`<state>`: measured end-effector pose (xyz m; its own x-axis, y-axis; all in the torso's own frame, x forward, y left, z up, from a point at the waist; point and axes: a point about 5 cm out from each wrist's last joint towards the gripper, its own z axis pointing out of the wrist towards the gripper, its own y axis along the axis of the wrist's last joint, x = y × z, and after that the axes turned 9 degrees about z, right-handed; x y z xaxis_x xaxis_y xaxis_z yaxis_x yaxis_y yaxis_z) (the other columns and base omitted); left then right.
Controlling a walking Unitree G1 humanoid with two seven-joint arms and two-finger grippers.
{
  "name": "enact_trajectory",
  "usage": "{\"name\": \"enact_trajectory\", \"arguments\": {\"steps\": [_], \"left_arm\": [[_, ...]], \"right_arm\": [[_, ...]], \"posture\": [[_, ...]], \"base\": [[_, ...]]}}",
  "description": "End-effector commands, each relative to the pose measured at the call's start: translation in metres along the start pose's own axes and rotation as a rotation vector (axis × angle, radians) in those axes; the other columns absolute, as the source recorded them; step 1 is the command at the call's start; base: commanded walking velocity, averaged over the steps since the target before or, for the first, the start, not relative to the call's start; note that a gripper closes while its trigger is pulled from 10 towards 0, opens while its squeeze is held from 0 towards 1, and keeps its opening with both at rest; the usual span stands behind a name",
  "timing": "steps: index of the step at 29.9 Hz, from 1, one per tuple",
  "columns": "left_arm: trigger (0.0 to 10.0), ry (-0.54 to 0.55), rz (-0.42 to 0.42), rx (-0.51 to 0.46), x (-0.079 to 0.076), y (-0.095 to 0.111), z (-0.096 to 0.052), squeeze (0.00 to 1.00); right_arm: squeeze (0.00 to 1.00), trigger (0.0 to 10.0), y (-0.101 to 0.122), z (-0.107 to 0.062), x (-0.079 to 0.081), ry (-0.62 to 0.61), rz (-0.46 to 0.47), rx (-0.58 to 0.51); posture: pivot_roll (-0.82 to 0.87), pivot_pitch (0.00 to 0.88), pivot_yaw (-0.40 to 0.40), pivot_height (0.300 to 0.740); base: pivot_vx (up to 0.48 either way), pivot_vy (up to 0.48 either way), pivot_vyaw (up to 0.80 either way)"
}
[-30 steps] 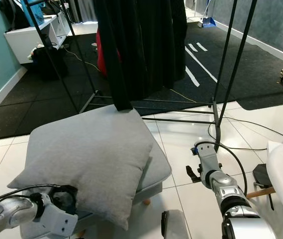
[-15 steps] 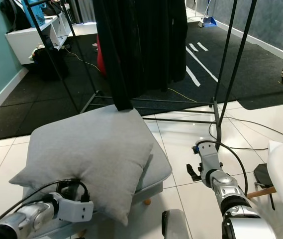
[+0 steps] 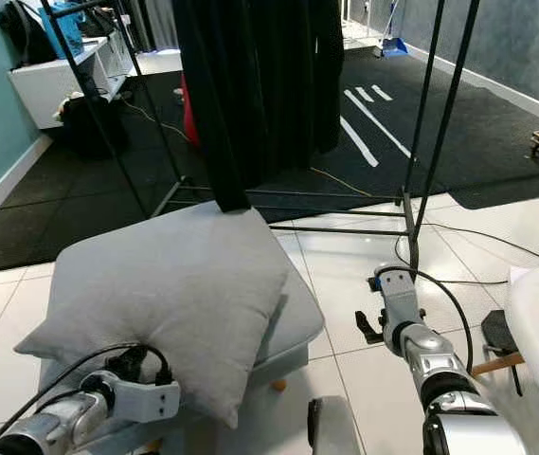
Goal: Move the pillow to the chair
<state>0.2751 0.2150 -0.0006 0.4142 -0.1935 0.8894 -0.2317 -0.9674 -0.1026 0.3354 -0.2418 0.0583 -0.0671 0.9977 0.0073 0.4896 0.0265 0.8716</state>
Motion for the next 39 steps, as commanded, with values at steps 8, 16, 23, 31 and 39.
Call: {"name": "enact_trajectory", "arguments": {"steps": [8, 16, 23, 31, 39], "left_arm": [[0.0, 0.070, -0.066, 0.067, 0.010, -0.005, 0.005, 0.00], [0.0, 0.296, -0.434, 0.092, 0.053, -0.015, 0.010, 0.00], [0.0, 0.483, -0.783, 0.114, 0.090, -0.033, 0.007, 0.00], [0.0, 0.809, -1.272, 0.000, 0.151, -0.055, -0.015, 0.00], [0.0, 0.899, -1.494, -0.134, 0.166, -0.055, -0.029, 0.00]], "right_arm": [[0.00, 10.0, 0.013, 0.000, 0.000, 0.011, 0.005, -0.050], [0.00, 10.0, 0.022, 0.002, 0.003, 0.033, 0.035, -0.086], [0.00, 10.0, 0.033, 0.003, 0.008, 0.074, 0.066, -0.131], [0.00, 10.0, 0.044, 0.005, 0.018, 0.142, 0.097, -0.174], [0.00, 10.0, 0.047, 0.006, 0.023, 0.170, 0.102, -0.183]], "posture": [[-0.25, 0.067, 0.035, 0.376], [-0.25, 0.058, 0.028, 0.376], [-0.25, 0.050, 0.027, 0.381], [-0.24, 0.039, 0.020, 0.410], [-0.23, 0.023, 0.015, 0.430]], "base": [[0.000, 0.000, 0.00], [0.000, 0.000, 0.00], [0.000, 0.000, 0.00], [0.000, 0.000, 0.00], [0.000, 0.000, 0.00]]}}
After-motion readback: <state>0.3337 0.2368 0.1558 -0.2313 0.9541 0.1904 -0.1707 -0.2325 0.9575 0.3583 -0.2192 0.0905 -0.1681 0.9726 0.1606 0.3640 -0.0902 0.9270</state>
